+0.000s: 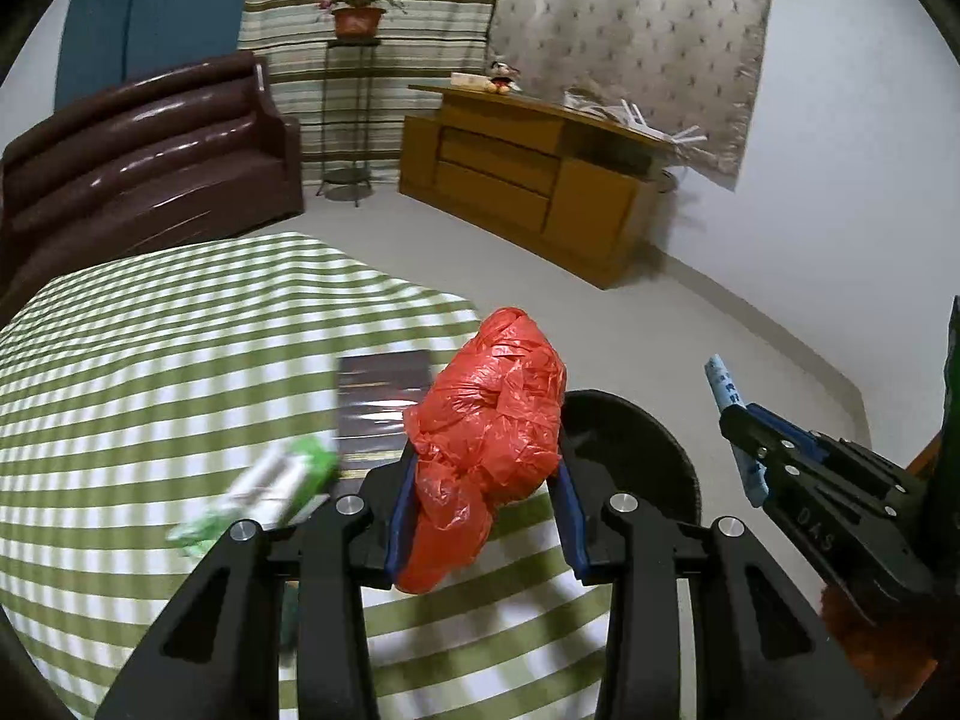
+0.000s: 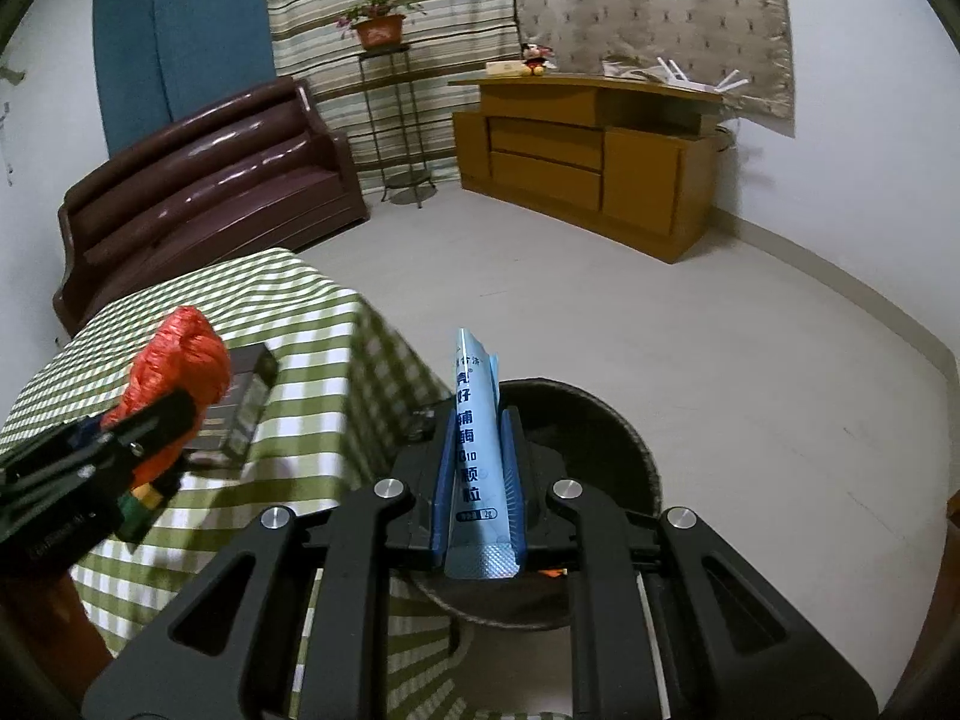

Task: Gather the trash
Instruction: 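Carry red bag and blue tube over the bin and open both tools, then move both tools back over the table toward the green spray can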

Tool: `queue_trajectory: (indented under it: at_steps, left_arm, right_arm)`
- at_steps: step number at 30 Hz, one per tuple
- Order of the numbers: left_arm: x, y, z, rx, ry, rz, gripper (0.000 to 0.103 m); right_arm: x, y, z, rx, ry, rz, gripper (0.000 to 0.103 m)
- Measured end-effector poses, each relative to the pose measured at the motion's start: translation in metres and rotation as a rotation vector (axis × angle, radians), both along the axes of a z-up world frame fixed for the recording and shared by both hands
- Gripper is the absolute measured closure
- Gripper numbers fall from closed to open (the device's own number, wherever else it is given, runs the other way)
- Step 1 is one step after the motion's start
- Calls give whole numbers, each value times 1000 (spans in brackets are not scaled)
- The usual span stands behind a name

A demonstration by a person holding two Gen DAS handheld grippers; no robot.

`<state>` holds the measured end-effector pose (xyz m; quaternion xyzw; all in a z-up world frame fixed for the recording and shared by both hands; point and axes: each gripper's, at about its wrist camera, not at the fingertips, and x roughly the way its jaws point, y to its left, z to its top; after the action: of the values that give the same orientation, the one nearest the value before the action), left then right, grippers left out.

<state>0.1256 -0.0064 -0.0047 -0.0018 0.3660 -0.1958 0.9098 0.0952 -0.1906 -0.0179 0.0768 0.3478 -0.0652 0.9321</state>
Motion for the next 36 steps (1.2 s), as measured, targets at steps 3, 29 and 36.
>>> queue_trajectory:
  at_steps: [3,29,36]
  left_arm:
    - [3,-17,-3,19,-6,-24,64]
    - [32,-76,-32,96,55,-73,44]
    - [30,-71,-30,89,50,-61,43]
  right_arm:
    - [2,-10,-4,3,3,-15,88]
    - [19,-47,-33,56,14,-80,71]
    - [14,-50,-27,53,6,-96,70]
